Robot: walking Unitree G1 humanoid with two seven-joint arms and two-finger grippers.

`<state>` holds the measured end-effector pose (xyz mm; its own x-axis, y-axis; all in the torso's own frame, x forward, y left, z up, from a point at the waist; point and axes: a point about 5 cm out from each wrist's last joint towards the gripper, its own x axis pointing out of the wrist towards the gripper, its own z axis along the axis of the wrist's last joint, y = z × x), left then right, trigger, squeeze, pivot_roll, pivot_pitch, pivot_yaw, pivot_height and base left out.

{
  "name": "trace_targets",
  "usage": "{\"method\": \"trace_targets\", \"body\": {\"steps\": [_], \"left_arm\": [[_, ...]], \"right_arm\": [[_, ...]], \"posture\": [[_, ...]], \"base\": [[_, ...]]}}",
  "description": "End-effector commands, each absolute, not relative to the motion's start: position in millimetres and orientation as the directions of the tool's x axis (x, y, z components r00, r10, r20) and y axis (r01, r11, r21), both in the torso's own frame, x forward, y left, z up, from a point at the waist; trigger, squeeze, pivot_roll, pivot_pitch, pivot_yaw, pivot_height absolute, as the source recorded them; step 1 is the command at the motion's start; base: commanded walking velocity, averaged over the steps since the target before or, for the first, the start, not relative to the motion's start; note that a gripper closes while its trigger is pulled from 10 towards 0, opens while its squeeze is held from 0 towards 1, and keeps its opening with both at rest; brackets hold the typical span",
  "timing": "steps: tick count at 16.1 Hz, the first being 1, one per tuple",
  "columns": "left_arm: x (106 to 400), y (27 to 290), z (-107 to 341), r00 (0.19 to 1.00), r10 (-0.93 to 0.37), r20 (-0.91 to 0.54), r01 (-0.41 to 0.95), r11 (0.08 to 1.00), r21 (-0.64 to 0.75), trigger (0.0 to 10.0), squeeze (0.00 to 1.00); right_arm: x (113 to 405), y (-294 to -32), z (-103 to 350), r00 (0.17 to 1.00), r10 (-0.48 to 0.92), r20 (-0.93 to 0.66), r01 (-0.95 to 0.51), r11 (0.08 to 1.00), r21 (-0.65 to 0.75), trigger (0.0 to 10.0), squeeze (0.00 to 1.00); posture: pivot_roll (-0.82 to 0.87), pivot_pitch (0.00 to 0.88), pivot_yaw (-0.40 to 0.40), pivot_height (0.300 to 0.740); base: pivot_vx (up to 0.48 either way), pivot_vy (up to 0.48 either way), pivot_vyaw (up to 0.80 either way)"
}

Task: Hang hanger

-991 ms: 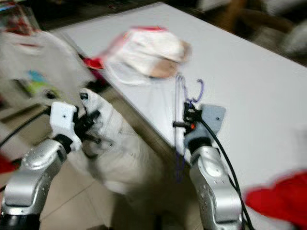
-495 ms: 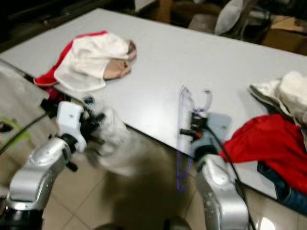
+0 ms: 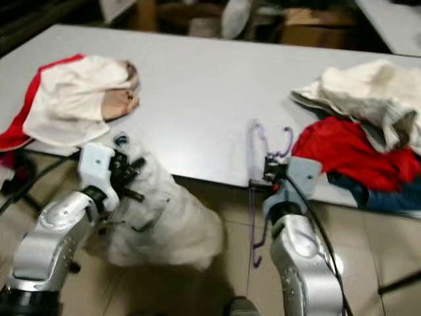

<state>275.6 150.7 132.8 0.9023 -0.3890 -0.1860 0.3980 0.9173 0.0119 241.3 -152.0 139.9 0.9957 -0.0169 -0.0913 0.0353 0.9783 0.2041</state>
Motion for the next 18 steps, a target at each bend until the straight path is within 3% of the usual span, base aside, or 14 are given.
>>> {"method": "trace_targets", "body": {"steps": [1, 6, 14, 18], "left_arm": [[274.6, 161.2, 143.4, 0.918, -0.367, -0.150, 0.378, 0.925, 0.049, 10.0, 0.00], [284.8, 163.0, 146.9, 0.928, -0.353, -0.122, 0.361, 0.931, 0.056, 10.0, 0.00], [287.2, 154.6, 144.8, 0.916, -0.386, -0.109, 0.392, 0.919, 0.042, 10.0, 0.00], [294.3, 160.6, 154.3, 0.947, -0.320, -0.032, 0.320, 0.947, 0.019, 10.0, 0.00]], "right_arm": [[241.8, -146.7, 140.1, 0.996, -0.002, -0.088, 0.022, 0.973, 0.231, 10.0, 0.00], [252.2, -149.1, 141.0, 0.997, -0.009, -0.080, 0.026, 0.977, 0.211, 10.0, 0.00], [255.7, -142.6, 140.4, 0.997, 0.062, -0.042, -0.055, 0.987, 0.150, 10.0, 0.00], [256.8, -133.5, 147.7, 0.991, 0.132, -0.028, -0.127, 0.982, 0.142, 10.0, 0.00]], "posture": [[-0.10, 0.076, 0.064, 0.740], [-0.12, 0.016, 0.048, 0.740], [-0.10, 0.035, 0.070, 0.740], [-0.13, 0.028, 0.062, 0.740]], "base": [[0.000, 0.394, 0.00], [0.000, 0.407, 0.00], [0.000, 0.396, 0.00], [0.000, 0.000, -0.71]]}}
